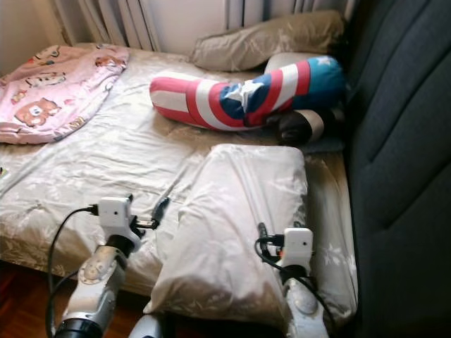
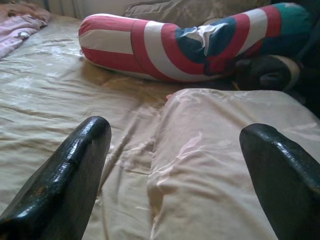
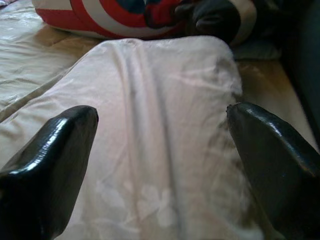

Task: Clean up the room

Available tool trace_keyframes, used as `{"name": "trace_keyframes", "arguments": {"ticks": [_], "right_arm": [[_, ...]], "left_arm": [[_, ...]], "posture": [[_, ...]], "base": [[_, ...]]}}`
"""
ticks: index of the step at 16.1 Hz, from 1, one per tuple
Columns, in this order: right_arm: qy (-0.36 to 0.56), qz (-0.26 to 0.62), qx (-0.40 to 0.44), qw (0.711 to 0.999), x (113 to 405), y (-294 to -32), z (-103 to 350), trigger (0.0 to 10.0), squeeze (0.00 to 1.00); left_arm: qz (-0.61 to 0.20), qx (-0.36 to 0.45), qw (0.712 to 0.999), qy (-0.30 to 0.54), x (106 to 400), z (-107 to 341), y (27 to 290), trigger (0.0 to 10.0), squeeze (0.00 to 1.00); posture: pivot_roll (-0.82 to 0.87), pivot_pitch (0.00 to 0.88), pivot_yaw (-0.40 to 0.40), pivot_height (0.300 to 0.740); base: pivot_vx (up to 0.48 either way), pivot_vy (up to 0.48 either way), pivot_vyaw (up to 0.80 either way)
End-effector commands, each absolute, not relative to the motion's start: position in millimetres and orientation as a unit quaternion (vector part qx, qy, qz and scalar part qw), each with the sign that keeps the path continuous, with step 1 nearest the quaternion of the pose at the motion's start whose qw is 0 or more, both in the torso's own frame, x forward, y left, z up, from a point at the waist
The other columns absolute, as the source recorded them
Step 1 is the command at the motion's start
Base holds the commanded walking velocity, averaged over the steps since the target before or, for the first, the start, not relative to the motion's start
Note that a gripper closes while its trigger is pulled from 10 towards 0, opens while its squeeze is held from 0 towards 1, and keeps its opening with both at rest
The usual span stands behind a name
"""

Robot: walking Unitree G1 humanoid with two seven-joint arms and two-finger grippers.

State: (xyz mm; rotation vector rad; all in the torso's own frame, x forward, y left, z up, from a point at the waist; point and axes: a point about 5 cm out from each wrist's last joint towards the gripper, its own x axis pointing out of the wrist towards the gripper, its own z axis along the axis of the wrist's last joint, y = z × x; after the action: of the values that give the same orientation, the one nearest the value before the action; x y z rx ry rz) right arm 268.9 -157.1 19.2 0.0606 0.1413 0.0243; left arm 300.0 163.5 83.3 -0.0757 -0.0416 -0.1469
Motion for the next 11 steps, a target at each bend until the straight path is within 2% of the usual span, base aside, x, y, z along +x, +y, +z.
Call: {"name": "trace_keyframes", "arguments": {"ticks": [1, 8, 10, 11], "right_arm": [[0.062, 0.009, 0.033, 0.997, 271.8, -155.9, 23.0, 10.0, 0.00], [0.076, -0.013, 0.039, 0.996, 272.7, -162.6, 19.8, 10.0, 0.00], [0.071, -0.014, 0.041, 0.996, 274.4, -162.6, 21.7, 10.0, 0.00], [0.068, -0.014, 0.039, 0.997, 275.6, -162.4, 23.2, 10.0, 0.00]], "left_arm": [[-0.072, -0.031, 0.997, -0.021, 300.1, 85.2, 167.3, 10.0, 0.00], [-0.075, -0.030, 0.997, -0.019, 299.4, 84.9, 167.2, 10.0, 0.00], [-0.075, -0.030, 0.997, -0.017, 299.6, 84.5, 168.0, 10.0, 0.00], [-0.074, -0.031, 0.997, -0.016, 300.8, 85.0, 168.2, 10.0, 0.00]], "posture": [[-0.01, 0.068, -0.043, 0.660], [-0.01, 0.070, -0.043, 0.660], [-0.01, 0.072, -0.042, 0.660], [-0.01, 0.076, -0.041, 0.660]], "base": [[0.274, 0.000, 0.00], [0.284, 0.000, 0.00], [0.141, 0.000, -0.74], [0.000, 0.000, 0.00]]}}
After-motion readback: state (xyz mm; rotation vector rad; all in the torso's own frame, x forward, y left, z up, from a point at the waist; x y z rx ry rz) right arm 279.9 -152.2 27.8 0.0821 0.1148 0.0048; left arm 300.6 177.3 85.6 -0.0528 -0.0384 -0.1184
